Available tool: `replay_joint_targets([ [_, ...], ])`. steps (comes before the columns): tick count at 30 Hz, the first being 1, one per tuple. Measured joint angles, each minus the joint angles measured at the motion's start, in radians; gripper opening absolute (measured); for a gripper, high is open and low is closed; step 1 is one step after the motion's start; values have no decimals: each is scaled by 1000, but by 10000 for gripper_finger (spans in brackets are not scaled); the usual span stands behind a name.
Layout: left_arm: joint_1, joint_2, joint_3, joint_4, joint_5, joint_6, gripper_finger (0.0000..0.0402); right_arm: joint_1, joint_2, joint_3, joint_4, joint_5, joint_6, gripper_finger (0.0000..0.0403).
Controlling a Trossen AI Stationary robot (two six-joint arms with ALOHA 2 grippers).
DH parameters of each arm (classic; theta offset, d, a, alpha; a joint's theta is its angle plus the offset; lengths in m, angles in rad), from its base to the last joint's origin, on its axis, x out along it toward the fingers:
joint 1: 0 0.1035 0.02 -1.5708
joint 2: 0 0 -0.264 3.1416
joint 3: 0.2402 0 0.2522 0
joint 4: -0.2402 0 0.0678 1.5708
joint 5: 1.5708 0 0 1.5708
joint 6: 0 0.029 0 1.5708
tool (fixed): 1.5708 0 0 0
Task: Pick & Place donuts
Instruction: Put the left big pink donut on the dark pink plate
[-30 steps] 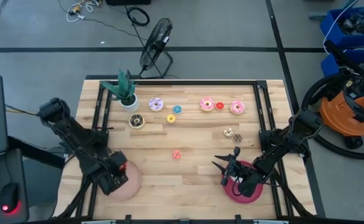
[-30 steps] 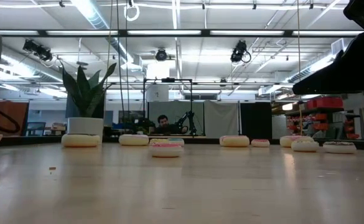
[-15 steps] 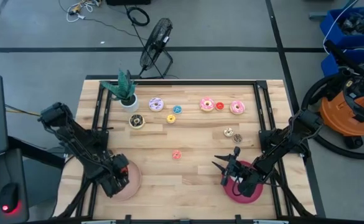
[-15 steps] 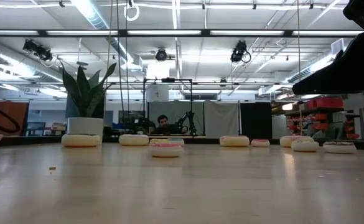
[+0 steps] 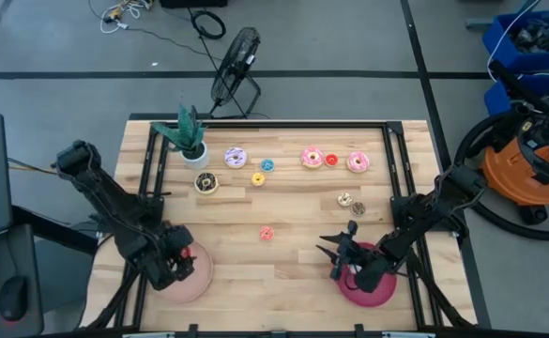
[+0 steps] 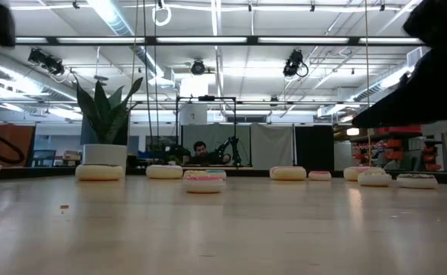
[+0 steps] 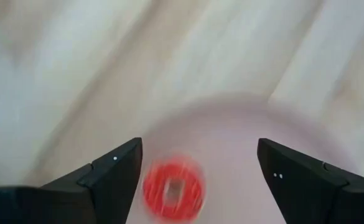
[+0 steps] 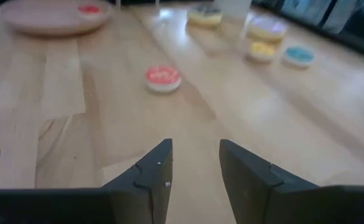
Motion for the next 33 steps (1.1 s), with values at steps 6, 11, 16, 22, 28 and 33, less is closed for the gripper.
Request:
replay_joint_targets([
  [6,2,-10,17,84,-428,242,325,-129,0,0,118,-262,-207,141],
  [11,17,12,-49,231,-640,343,318,-237,0,0,265,-515,-435,141],
  [16,71,44,-163,457,-668,409,314,-312,-24,0,302,-517,-580,141],
  [22,144,89,-283,890,-589,662,314,-421,-162,0,90,-426,-548,142],
  [28,238,166,-343,1307,-448,974,314,-625,-307,0,-224,-558,-448,179],
  [33,307,261,-344,1522,-365,1150,314,-802,-314,0,-220,-604,-524,221],
])
